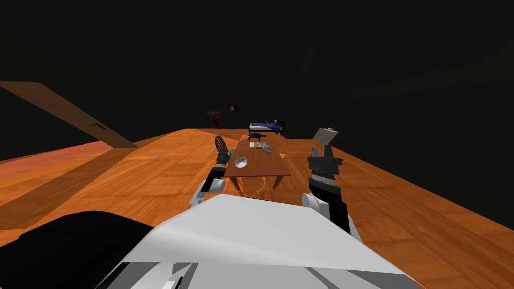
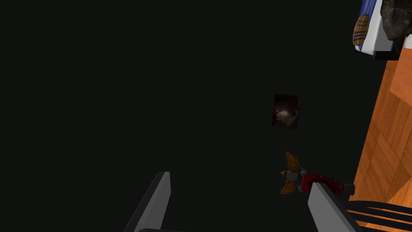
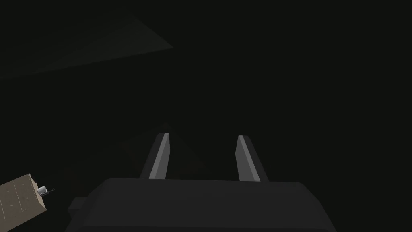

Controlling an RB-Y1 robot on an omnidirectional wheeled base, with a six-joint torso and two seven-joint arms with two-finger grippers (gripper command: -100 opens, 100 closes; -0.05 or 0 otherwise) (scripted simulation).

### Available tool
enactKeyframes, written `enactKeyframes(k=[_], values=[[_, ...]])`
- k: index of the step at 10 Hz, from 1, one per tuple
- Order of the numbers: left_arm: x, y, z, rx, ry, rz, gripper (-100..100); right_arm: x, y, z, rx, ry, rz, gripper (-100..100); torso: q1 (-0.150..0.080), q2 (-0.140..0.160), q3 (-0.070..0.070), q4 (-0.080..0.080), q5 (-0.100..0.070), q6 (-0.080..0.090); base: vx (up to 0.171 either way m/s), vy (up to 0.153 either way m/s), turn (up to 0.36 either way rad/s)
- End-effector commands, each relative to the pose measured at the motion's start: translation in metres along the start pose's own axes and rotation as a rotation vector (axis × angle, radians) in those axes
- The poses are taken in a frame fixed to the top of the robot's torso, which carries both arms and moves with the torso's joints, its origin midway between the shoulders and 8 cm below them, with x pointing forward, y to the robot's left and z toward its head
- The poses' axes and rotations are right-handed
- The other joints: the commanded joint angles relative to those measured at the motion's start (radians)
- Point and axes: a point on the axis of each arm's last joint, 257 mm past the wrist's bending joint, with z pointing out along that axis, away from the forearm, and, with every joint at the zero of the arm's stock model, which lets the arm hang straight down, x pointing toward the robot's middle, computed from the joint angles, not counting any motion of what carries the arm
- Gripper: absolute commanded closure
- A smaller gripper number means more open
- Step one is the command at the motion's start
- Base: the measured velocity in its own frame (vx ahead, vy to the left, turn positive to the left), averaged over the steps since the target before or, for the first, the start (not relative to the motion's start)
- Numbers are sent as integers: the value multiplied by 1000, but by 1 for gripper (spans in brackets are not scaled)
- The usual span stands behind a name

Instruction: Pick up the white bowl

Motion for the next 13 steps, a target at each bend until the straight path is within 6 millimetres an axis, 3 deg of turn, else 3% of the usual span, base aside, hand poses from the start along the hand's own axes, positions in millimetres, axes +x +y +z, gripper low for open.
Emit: enactKeyframes(k=[1,4,5,7,10,12,13], values=[[-4,11,5,-25,-5,-8,-100,0,0,0,0,0,0,0,0,0,0,0,0,0,-49,-43,-23],[-22,58,14,-142,-37,-43,-100,0,0,0,0,0,0,0,0,-2,-1,-1,0,0,-64,-59,-59],[-22,58,14,-143,-37,-43,-100,0,0,0,0,0,0,0,-1,-2,-1,0,0,0,-44,-51,-18],[-35,87,19,-218,-64,-69,-100,0,0,0,0,0,0,0,1,-4,-2,-1,0,0,-40,-57,-55],[-43,110,17,-275,-82,-83,-100,0,0,0,0,0,0,0,0,-4,-2,-1,0,0,-31,-50,-29],[-58,142,18,-356,-115,-112,-100,0,0,0,0,0,0,0,1,-5,-3,-1,0,0,-28,-57,-54],[-58,147,15,-373,-118,-112,-100,0,0,0,0,0,0,0,0,-4,-2,-1,0,0,-19,-57,-13]])
